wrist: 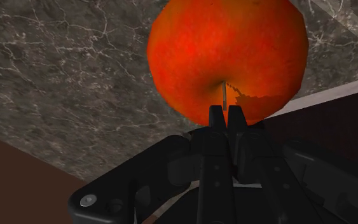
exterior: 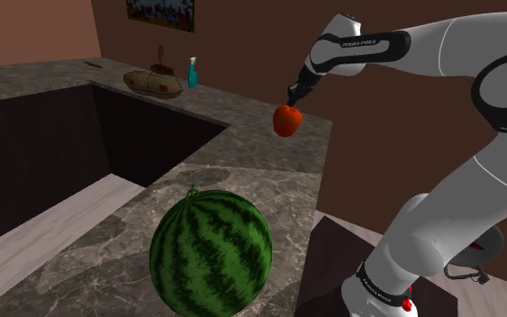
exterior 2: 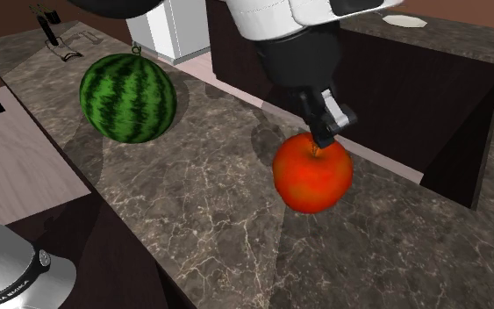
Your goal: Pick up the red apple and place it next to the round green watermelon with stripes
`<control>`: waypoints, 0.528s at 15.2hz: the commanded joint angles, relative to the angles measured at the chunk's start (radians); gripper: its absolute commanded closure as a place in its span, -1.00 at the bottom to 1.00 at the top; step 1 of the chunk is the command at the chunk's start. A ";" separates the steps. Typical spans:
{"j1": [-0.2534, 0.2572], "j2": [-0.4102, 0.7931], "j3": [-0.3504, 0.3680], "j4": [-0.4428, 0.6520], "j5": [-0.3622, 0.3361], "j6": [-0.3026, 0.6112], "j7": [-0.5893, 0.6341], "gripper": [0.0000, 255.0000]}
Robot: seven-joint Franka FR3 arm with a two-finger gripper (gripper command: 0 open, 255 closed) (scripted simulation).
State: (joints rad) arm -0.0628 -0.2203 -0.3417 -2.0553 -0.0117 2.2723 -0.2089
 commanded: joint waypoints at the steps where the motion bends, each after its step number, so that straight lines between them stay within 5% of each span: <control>1: 0.000 -0.006 0.003 0.019 -0.003 -0.025 0.004 1.00; 8: 0.002 -0.006 0.006 0.114 -0.004 -0.119 0.008 1.00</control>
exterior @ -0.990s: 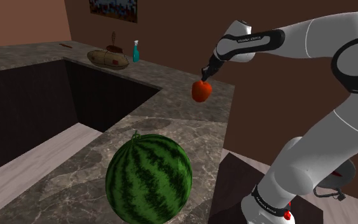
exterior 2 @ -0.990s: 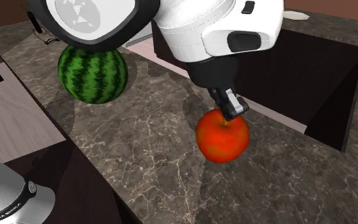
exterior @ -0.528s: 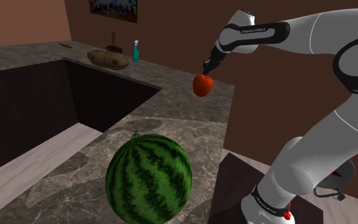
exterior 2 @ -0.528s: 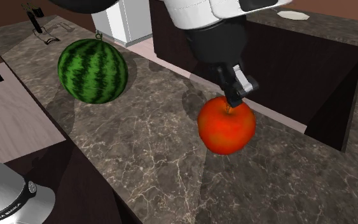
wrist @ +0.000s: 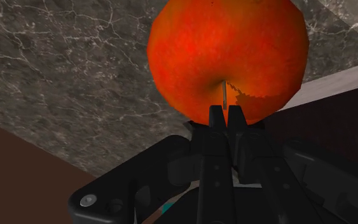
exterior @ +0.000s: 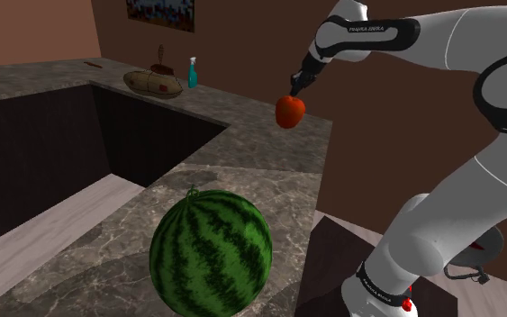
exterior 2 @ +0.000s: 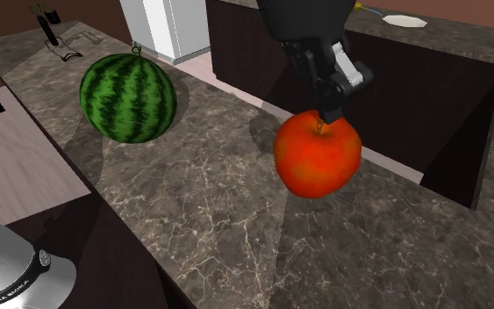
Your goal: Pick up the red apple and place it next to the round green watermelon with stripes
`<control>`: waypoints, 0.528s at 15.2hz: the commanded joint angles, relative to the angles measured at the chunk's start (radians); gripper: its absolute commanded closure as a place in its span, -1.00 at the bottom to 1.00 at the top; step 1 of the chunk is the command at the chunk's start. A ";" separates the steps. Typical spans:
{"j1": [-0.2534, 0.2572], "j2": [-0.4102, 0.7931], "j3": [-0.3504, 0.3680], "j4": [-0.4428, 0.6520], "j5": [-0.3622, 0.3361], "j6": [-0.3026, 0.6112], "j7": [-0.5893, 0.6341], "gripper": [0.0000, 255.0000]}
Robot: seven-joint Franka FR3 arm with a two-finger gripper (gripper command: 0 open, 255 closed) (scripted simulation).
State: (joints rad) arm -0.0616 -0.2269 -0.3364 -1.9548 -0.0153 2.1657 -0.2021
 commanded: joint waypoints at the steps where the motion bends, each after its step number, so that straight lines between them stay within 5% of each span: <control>1: 0.001 0.002 0.001 0.028 0.000 -0.026 0.001 1.00; 8: 0.003 0.016 0.002 0.136 0.005 -0.121 0.002 1.00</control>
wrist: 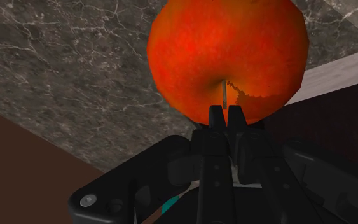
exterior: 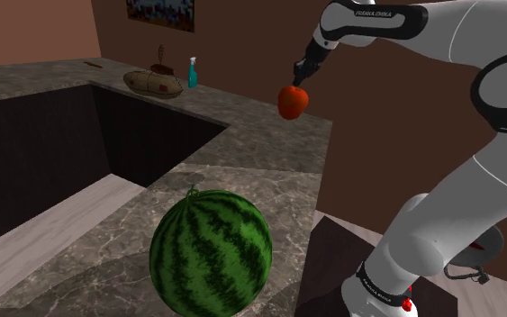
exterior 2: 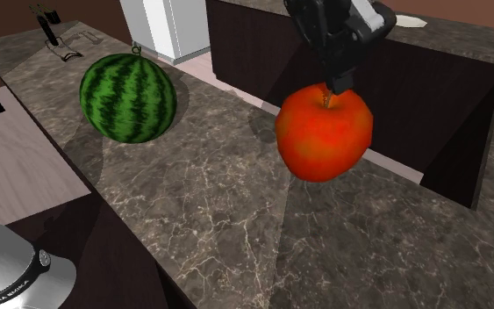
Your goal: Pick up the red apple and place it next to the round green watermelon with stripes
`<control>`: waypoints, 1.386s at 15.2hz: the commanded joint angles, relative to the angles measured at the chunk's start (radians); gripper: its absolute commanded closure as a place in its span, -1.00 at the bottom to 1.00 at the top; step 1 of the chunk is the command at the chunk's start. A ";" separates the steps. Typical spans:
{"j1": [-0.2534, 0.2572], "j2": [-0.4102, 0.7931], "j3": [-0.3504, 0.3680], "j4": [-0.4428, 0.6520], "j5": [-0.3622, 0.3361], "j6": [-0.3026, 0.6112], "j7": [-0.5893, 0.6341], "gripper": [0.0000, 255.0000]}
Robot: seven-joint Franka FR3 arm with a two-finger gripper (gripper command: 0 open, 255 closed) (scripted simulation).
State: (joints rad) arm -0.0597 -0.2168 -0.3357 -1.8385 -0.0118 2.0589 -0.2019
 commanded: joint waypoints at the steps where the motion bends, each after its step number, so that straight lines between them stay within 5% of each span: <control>1: 0.002 0.009 0.001 0.036 0.002 -0.028 0.002 1.00; 16: 0.004 0.084 -0.010 0.318 0.030 -0.239 -0.008 1.00; 21: 0.047 0.015 0.081 0.241 -0.034 -0.228 0.130 1.00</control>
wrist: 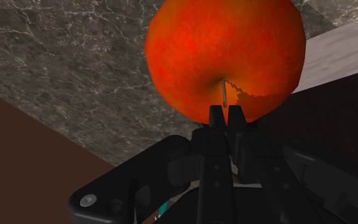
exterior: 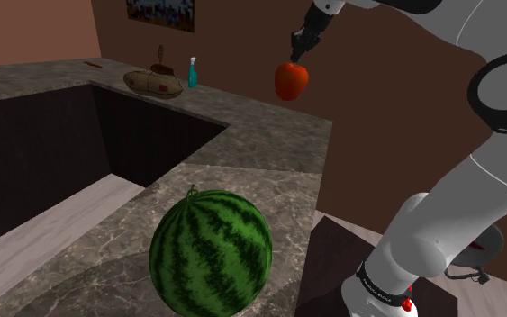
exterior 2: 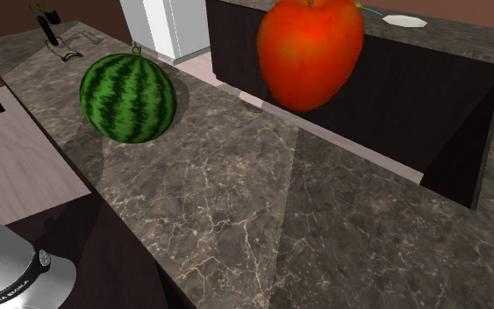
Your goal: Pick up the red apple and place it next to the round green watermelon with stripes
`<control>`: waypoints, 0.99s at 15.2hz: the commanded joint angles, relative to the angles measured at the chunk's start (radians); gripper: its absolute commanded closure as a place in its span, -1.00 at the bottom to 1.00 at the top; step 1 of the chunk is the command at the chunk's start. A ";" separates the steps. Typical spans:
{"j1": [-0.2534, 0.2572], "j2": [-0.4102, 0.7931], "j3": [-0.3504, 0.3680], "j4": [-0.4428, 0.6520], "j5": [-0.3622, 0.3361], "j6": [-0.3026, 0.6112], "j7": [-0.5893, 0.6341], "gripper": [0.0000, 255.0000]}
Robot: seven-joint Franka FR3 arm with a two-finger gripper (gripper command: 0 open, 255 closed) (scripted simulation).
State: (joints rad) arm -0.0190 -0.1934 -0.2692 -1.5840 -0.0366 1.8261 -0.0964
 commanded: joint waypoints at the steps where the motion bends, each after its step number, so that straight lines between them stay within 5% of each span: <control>1: 0.015 -0.018 0.033 -0.024 -0.019 0.006 0.051 1.00; 15: 0.122 -0.036 0.277 -0.042 -0.116 -0.028 0.410 1.00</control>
State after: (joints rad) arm 0.0963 -0.2331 -0.0085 -1.6246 -0.1470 1.7959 0.2878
